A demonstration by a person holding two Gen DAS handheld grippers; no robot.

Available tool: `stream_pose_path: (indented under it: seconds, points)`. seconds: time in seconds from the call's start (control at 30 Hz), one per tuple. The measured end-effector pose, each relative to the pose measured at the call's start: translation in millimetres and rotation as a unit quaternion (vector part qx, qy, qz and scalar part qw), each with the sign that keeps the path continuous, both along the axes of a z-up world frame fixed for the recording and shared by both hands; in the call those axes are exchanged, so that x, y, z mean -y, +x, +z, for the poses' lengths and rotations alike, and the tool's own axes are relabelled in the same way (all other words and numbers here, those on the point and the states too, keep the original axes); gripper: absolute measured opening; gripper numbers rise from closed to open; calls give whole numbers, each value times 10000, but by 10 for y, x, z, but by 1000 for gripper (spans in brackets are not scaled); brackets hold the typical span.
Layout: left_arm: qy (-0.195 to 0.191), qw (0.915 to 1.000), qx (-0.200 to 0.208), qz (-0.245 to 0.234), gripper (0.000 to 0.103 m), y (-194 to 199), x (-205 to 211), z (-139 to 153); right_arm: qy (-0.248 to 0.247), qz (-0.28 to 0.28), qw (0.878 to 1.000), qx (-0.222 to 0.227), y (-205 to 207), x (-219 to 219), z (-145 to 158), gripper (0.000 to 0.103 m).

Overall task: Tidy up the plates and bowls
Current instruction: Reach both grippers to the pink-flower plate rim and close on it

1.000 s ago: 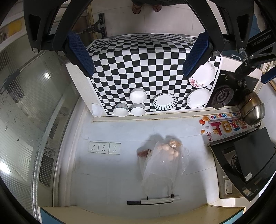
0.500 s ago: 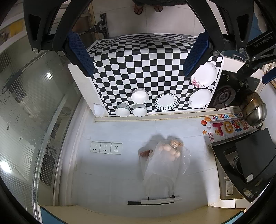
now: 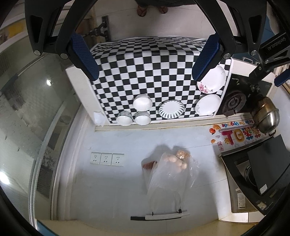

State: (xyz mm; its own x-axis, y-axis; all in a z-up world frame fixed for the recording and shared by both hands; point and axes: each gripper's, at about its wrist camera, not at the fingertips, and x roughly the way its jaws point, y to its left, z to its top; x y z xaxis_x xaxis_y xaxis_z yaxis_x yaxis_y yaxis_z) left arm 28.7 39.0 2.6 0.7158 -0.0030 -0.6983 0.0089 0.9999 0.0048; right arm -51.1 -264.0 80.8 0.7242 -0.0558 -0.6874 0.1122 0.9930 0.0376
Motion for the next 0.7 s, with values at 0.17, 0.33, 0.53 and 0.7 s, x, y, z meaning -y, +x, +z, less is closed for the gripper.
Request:
stream_pose_path:
  seconds: [0.17, 0.33, 0.53, 0.7]
  points:
    - [79, 9990, -308, 305, 103, 531, -412, -387, 735, 243, 9969, 142, 423, -70, -365, 103]
    - [75, 9925, -1035, 649, 103, 1164, -887, -1022, 1198, 736, 9889, -483, 1098, -325, -1068, 103]
    - [-341, 9734, -2043, 978, 103, 1786, -1381, -1863, 1523, 1057, 9690, -1635, 2052, -772, -2192, 103]
    - [-638, 9538, -2721, 1100, 103, 2161, -1571, -2459, 1773, 1310, 9455, -2396, 2757, -1111, -2959, 103]
